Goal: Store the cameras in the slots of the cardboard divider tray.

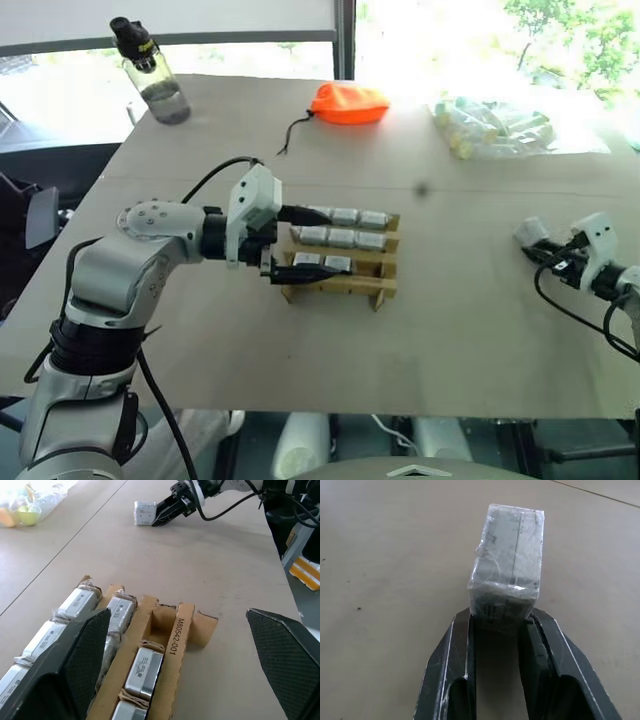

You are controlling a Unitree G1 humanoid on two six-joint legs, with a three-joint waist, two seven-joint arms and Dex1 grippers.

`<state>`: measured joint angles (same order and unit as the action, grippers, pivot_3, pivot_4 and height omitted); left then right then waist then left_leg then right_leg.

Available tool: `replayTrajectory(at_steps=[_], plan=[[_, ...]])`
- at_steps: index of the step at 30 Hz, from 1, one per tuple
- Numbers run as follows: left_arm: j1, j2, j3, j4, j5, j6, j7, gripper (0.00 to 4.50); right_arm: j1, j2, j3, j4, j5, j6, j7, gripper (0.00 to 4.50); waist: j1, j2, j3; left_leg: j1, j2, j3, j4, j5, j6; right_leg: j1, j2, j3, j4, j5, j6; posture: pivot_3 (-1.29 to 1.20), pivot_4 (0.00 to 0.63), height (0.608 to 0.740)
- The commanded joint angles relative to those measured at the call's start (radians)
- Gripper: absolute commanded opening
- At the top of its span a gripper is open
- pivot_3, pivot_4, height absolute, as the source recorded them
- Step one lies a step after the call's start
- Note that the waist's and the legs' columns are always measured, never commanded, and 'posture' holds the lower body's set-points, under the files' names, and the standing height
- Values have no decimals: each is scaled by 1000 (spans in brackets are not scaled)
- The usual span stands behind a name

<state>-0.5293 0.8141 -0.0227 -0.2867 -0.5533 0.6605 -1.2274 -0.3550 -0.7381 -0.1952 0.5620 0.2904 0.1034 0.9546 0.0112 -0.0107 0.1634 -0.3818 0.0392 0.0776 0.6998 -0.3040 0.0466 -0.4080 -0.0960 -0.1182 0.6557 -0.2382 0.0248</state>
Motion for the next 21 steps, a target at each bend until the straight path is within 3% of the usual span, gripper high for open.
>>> replayTrajectory(at_steps=[1,12,21], plan=[[-29,-1,-10,14,3,-28,-11,4500,23,-14,-21,-178,42,-2,36,600,0,1,0,0,0,0,0,0,0,0,0,0,0,0,0,0,150,726],[-74,-18,-55,63,23,-63,-32,4500,37,-34,157,-776,121,251,118,600,2,1,1,-1,0,-1,0,0,0,0,0,-1,0,0,0,0,150,726],[-19,46,-8,14,5,-60,-40,4500,-117,-13,340,-854,104,368,171,600,3,1,1,-2,0,-3,0,0,0,-1,0,-3,-1,0,0,0,150,726]])
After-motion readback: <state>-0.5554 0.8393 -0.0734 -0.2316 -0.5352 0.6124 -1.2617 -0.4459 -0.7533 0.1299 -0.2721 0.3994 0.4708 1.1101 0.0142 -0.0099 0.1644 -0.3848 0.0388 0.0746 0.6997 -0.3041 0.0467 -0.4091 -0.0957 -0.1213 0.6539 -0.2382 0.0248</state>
